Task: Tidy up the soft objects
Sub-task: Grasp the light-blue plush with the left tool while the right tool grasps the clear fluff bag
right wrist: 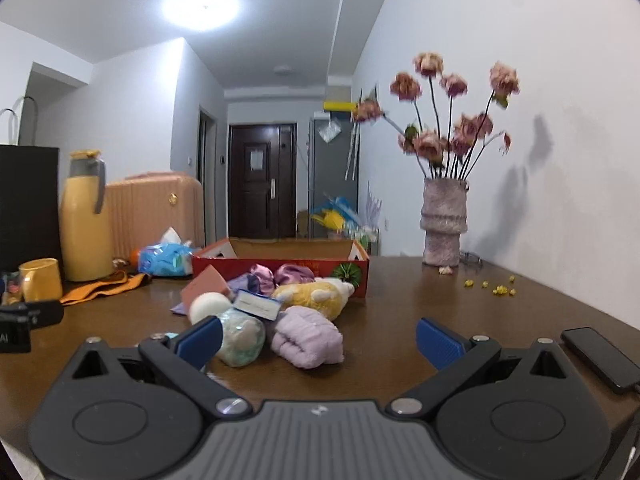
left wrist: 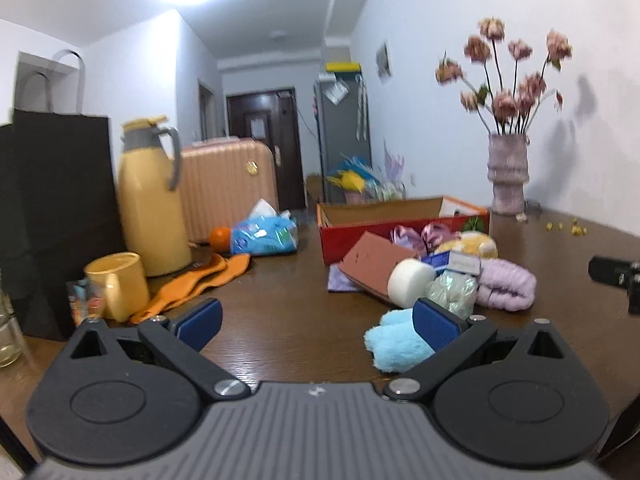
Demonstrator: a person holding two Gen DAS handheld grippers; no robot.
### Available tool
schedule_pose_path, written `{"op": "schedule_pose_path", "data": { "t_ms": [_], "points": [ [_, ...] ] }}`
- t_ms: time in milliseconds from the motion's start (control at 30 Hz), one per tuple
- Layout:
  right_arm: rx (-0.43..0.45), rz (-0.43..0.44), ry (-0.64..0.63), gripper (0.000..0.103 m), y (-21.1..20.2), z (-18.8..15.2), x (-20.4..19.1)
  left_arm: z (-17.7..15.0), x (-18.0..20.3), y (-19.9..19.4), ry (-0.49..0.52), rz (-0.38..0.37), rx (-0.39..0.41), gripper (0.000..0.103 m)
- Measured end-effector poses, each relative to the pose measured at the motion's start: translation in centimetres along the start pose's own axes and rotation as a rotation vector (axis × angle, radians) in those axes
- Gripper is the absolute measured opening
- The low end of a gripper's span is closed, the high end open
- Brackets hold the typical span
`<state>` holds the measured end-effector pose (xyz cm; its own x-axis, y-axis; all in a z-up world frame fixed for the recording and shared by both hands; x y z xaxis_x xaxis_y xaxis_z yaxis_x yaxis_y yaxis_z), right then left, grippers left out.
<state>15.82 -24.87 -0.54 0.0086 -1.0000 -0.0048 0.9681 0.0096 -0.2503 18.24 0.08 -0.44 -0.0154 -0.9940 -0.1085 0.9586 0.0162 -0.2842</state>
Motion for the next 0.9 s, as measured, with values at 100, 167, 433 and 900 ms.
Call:
{"op": "schedule_pose_path", "data": {
  "t_ms": [100, 167, 433, 900],
  "points": [
    [-0.060, 0.048, 0.016, 0.103, 3.0, 0.4, 0.5, 0.0, -0.3, 3.1, -0.014, -0.026, -0.080, 0.103],
    [-0.076, 0.109, 0.002, 0.103, 5.0, 0.4, 0.2, 0.0, -0.6, 5.1, -0.030, -0.050, -0.142, 0.103],
    [-0.244, 0.340, -0.049, 0.094, 9.6, 0.0, -4.3, -1.1, 0.4, 8.9, -0.052, -0.168, -0.294, 0.103],
    [-0.421, 0.526, 0.154, 0.048, 14.6, -2.3, -7.8, -2.8, 0.8, 12.1, -0.308, -0.343, -0.425, 0.062]
  ]
}}
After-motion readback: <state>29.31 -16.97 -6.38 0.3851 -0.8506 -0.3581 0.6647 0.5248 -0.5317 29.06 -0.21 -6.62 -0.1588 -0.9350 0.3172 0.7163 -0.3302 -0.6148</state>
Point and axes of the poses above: each gripper's, at about its wrist camera, not at the fingertips, and y roughly the way its jaws point, x to its right, z to its top, the point moved 7 cm from there along y, roughly the way its jaws point, and after that the axes turned 1 degree about z, right-handed, at the moved point
